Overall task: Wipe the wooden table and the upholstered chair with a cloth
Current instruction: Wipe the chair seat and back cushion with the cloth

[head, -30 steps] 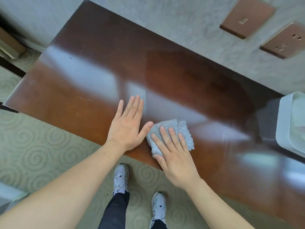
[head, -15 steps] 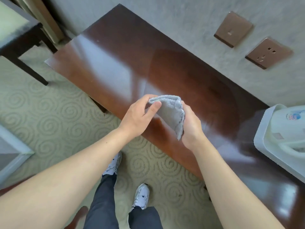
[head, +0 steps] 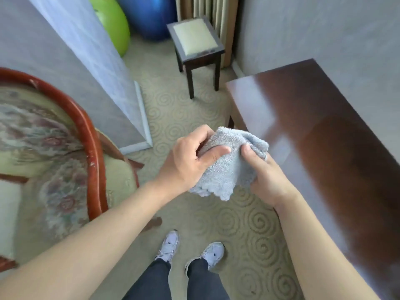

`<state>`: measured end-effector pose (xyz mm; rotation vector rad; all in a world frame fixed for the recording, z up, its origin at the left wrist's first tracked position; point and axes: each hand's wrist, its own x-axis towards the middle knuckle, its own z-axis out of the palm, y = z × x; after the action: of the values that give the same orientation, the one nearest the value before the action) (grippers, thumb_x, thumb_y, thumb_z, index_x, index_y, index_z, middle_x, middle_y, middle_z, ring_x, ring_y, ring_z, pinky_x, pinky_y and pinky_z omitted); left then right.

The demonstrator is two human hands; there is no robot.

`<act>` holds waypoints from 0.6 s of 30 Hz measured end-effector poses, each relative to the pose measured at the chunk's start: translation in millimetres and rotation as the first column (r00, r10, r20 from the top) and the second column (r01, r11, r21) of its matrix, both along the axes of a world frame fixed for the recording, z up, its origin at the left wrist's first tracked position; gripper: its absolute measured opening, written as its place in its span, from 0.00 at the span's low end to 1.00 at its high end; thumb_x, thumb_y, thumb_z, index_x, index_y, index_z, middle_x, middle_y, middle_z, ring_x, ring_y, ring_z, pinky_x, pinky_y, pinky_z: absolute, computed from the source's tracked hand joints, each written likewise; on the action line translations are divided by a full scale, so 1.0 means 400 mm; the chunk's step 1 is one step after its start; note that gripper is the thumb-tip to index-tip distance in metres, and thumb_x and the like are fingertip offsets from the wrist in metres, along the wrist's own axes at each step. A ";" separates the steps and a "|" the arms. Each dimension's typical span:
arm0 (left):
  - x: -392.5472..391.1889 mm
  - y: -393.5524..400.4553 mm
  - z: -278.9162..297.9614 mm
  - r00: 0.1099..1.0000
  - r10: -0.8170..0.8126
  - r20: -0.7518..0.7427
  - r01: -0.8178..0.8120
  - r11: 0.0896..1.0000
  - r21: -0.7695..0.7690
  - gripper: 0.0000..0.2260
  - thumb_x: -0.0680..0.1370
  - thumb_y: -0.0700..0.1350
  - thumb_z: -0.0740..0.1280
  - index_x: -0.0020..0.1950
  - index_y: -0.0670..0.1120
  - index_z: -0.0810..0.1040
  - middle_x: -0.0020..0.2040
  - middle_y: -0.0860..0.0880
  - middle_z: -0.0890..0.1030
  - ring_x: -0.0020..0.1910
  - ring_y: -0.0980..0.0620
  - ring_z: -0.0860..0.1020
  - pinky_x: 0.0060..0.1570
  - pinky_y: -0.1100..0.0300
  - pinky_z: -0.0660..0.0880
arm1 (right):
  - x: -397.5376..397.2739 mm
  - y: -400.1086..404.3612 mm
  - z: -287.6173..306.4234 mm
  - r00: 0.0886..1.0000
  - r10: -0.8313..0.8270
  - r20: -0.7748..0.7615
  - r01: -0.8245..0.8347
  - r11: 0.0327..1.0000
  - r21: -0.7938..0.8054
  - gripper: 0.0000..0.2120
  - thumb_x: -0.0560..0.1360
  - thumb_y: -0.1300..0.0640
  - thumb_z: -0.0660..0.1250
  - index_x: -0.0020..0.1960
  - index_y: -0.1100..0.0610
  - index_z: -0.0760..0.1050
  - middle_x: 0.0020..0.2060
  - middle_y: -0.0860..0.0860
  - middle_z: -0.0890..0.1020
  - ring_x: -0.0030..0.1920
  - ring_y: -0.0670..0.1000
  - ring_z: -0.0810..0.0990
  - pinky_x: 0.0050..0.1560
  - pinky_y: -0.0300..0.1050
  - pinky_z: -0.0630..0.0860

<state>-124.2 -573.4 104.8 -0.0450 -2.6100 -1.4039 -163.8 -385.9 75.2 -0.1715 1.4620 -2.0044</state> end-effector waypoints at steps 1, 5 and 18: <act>0.036 -0.050 0.013 0.998 0.068 0.006 -0.067 0.998 -0.014 0.17 0.74 0.64 0.67 0.43 0.52 0.69 0.33 0.54 0.71 0.29 0.60 0.69 0.31 0.69 0.64 | 0.008 -0.052 0.016 0.999 0.040 0.011 -0.040 0.999 -0.006 0.18 0.81 0.44 0.62 0.66 0.51 0.77 0.60 0.53 0.83 0.62 0.54 0.81 0.55 0.49 0.79; 0.182 -0.222 0.031 0.949 0.313 0.030 -0.313 0.950 0.001 0.27 0.71 0.66 0.67 0.44 0.41 0.73 0.33 0.43 0.76 0.32 0.48 0.73 0.36 0.55 0.71 | 0.070 -0.252 0.059 0.983 0.171 0.064 -0.172 0.985 0.015 0.23 0.79 0.38 0.62 0.64 0.52 0.80 0.62 0.57 0.82 0.64 0.57 0.79 0.60 0.51 0.77; 0.832 -0.691 0.008 0.913 0.405 0.049 -0.408 0.904 0.127 0.18 0.75 0.66 0.62 0.49 0.52 0.75 0.41 0.51 0.82 0.40 0.53 0.80 0.44 0.52 0.75 | 0.674 -0.728 0.079 0.956 0.293 -0.025 -0.290 0.954 0.082 0.18 0.75 0.53 0.71 0.63 0.59 0.79 0.61 0.62 0.81 0.61 0.64 0.79 0.63 0.69 0.73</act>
<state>208.8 -850.0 107.9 0.5074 -2.3446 -1.4187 105.9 -677.0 107.0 -0.3704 1.4419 -1.7122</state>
